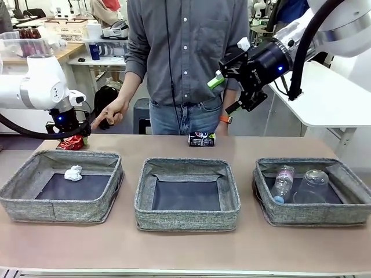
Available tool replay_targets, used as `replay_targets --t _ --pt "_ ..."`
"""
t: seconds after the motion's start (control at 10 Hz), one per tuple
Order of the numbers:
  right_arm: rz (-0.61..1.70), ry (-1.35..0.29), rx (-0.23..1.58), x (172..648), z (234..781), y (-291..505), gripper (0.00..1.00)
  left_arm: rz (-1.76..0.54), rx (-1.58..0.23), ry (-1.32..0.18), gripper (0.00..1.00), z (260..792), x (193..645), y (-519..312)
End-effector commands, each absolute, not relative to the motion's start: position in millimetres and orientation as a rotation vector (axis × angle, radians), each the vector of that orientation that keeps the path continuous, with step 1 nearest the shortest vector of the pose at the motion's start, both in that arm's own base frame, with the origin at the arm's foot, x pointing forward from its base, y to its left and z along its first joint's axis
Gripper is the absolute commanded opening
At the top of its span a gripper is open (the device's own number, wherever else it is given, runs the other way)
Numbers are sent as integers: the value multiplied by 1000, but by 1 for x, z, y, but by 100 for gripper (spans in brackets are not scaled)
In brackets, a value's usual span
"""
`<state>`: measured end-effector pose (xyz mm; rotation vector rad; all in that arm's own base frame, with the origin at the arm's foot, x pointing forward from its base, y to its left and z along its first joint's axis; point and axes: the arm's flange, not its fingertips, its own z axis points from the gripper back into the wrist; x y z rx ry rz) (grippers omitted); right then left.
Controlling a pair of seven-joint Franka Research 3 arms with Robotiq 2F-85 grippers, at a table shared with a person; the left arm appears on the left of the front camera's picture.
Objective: Sort the waste into the appropriate baskets.
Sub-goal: Pick up the waste item pointed out by the person.
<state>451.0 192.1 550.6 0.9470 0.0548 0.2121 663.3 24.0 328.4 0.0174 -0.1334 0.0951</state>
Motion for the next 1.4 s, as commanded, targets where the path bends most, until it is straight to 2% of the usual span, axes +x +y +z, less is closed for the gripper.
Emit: replay_targets --t 0.0,0.1,0.3,0.4,0.5,0.9,1.1,1.3 --pt "202 62 939 450 554 192 100 78 -14 -134 20 332 664 28" --pt "202 62 939 450 554 192 100 75 -17 -136 0 332 664 29" --pt "202 62 939 450 554 192 100 70 -17 -132 0 332 662 30" --pt "202 62 939 450 554 192 100 65 -2 -136 4 335 660 27" --pt "202 62 939 450 554 192 100 60 2 -136 0 335 658 28" --pt "202 62 939 450 554 192 100 99 33 -143 0 358 640 28" --pt "202 62 939 450 554 192 100 147 100 -42 0 401 617 24" --pt "202 62 939 450 554 192 100 240 72 127 0 481 577 17"
